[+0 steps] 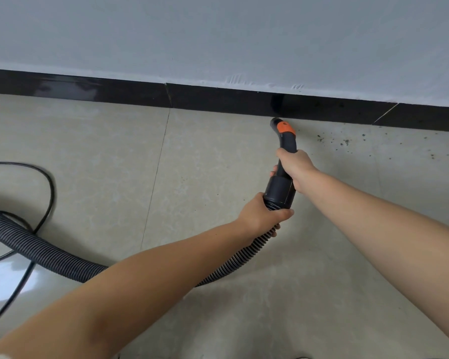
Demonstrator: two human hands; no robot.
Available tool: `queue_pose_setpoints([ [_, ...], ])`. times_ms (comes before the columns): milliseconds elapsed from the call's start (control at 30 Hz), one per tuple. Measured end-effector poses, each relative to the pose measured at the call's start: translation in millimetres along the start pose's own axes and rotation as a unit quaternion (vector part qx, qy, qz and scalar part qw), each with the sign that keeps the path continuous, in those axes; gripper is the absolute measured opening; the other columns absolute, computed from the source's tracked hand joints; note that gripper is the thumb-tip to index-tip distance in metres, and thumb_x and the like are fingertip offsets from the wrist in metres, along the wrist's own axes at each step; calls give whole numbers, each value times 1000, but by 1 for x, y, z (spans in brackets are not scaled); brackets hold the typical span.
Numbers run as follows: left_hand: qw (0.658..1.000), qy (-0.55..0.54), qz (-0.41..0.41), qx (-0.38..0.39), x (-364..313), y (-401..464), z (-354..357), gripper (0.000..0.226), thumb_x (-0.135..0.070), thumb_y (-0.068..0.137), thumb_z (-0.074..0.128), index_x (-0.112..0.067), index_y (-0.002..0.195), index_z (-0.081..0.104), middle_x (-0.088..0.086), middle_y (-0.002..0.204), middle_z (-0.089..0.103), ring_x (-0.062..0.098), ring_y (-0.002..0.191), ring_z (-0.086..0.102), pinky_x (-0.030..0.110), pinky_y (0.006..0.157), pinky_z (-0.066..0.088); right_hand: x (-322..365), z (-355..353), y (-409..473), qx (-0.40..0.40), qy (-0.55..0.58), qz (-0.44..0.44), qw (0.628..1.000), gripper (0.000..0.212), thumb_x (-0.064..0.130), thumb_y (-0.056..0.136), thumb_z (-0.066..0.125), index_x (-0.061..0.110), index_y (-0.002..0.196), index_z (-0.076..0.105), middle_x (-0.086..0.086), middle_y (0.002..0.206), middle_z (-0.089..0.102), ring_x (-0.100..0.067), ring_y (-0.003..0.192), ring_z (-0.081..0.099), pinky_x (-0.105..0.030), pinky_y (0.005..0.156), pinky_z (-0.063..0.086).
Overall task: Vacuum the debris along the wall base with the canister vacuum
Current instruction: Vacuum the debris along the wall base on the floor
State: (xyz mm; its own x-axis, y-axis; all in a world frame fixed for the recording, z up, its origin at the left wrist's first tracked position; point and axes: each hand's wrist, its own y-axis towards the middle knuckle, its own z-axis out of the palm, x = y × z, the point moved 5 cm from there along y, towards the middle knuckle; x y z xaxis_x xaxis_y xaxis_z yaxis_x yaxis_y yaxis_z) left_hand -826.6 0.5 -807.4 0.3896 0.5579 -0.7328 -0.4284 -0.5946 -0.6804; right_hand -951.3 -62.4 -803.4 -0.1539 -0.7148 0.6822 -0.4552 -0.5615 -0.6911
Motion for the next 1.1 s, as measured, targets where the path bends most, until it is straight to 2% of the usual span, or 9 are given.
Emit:
queue_pose_setpoints([
  [133,1000,-5,4,-13,1,-1,1,41,-29,84,71,-17,112,45,5,80,60,15,57,58,26,59,53,1,2,2,10,-10,-1,1000,18,19,94,54,11,108,46,-8,71,57,-18,52,57,-25,49,50],
  [267,998,-10,-6,-64,13,-4,-10,39,-29,83,71,-17,111,46,5,78,62,17,59,60,29,62,55,1,31,1,59,-32,-12,998,20,18,93,55,10,110,47,-9,70,56,-19,50,56,-24,48,49],
  [367,994,-30,-13,-105,20,-2,-25,38,-28,83,71,-16,110,46,5,79,62,15,57,60,25,58,54,6,56,2,87,-51,-31,994,20,18,92,54,11,109,46,-8,67,55,-20,47,55,-25,47,49],
  [467,991,-42,-29,-122,24,0,-33,39,-28,82,71,-16,110,46,5,78,63,16,56,61,27,59,54,7,72,5,110,-74,-44,990,19,18,92,52,12,108,45,-8,69,56,-20,47,55,-25,48,49],
  [533,992,-31,-41,-116,22,0,-31,39,-29,82,72,-17,109,46,6,76,63,17,56,61,29,61,55,7,70,6,114,-71,-41,990,19,18,92,52,12,108,44,-9,71,55,-20,48,56,-26,50,50],
  [733,995,47,-71,-43,-17,-3,-9,38,-25,83,70,-14,112,48,5,72,62,16,53,58,23,51,50,11,13,12,32,-11,11,999,24,22,92,55,10,112,47,-6,69,55,-18,50,56,-29,55,52],
  [900,993,85,-78,0,-40,-6,10,30,-20,85,68,-12,105,49,5,71,58,12,50,55,18,45,49,9,-22,10,7,25,57,998,26,25,93,57,11,113,47,-8,76,59,-18,56,58,-29,55,52],
  [967,993,92,-80,6,-45,-1,10,29,-20,85,68,-11,106,49,5,71,57,13,51,55,18,43,49,13,-23,14,7,20,56,998,27,25,93,57,11,114,47,-9,79,60,-19,59,59,-29,56,52],
  [1100,995,70,-74,-5,-41,8,4,29,-19,85,67,-10,107,49,6,71,57,11,48,55,18,42,47,19,-14,19,21,15,49,998,22,22,94,56,11,110,46,-7,72,57,-18,56,57,-28,55,53],
])
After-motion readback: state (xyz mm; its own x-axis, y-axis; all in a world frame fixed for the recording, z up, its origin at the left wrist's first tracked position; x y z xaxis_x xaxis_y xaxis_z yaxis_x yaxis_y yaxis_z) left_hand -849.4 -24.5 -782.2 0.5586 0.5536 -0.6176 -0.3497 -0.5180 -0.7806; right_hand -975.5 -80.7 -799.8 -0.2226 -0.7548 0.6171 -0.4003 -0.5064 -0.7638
